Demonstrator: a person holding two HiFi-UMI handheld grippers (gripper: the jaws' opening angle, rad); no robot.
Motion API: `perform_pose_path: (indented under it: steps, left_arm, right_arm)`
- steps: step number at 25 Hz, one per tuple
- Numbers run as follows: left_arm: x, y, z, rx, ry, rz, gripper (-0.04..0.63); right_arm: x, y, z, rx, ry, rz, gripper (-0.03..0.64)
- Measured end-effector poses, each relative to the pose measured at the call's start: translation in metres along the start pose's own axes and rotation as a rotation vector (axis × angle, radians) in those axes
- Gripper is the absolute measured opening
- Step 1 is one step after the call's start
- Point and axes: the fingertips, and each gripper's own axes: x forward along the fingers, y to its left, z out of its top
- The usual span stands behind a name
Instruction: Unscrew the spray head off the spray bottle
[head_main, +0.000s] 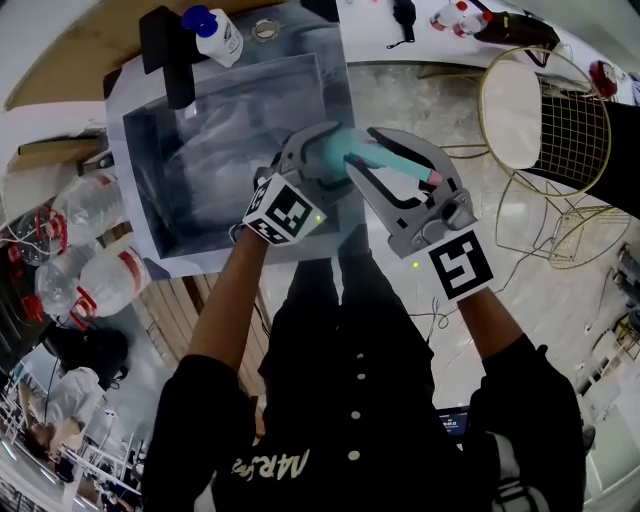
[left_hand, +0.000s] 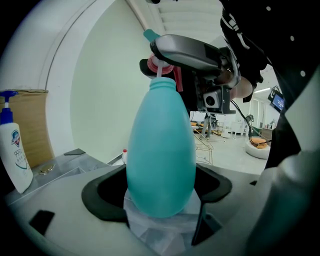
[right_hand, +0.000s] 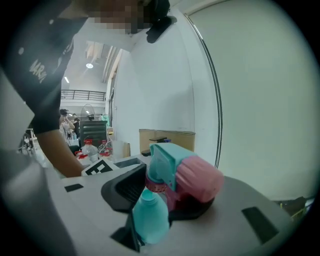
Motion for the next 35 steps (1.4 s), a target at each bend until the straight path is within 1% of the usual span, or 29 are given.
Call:
perform_pose_path:
  steps: [10, 16, 18, 20, 24, 31, 35]
  left_arm:
    - [0.0, 0.001, -0.001, -0.014, 0.011, 0.014, 0.405]
    - [0.0, -0.002, 0.001, -0.04, 0.01, 0.009, 0.405]
    - [0.0, -0.002, -0.003, -0.038, 0.031, 0.013, 0.405]
    - [-0.001, -0.002, -0.008, -0.041, 0.051, 0.011, 0.405]
    - [-0.001, -0.006, -0.007, -0.045, 0.046, -0.006, 0.407]
    - [-0.008, -0.007, -0.003, -0.034, 0.03, 0.018, 0.407]
    - [-0.025, -0.005, 0.0, -0.043, 0.024, 0.036, 0.407]
  right_arm:
    - [-0.029, -0.012, 0.041, 0.079, -0.078, -0.019, 0.164]
    - [-0.064, -0.019, 0.069, 0.078, -0.115, -0.041, 0.164]
    - [-0.072, -0.023, 0.077, 0.08, -0.13, -0.062, 0.164]
    - [-0.078, -0.028, 0.079, 0.078, -0.134, -0.084, 0.164]
    - [-0.088, -0.035, 0.075, 0.088, -0.131, -0.114, 0.163]
    - [-0.095, -0.036, 0.069, 0.068, -0.122, -0.148, 0.163]
    - [-0.104, -0.043, 0.065, 0.059, -0.118, -0.198, 0.163]
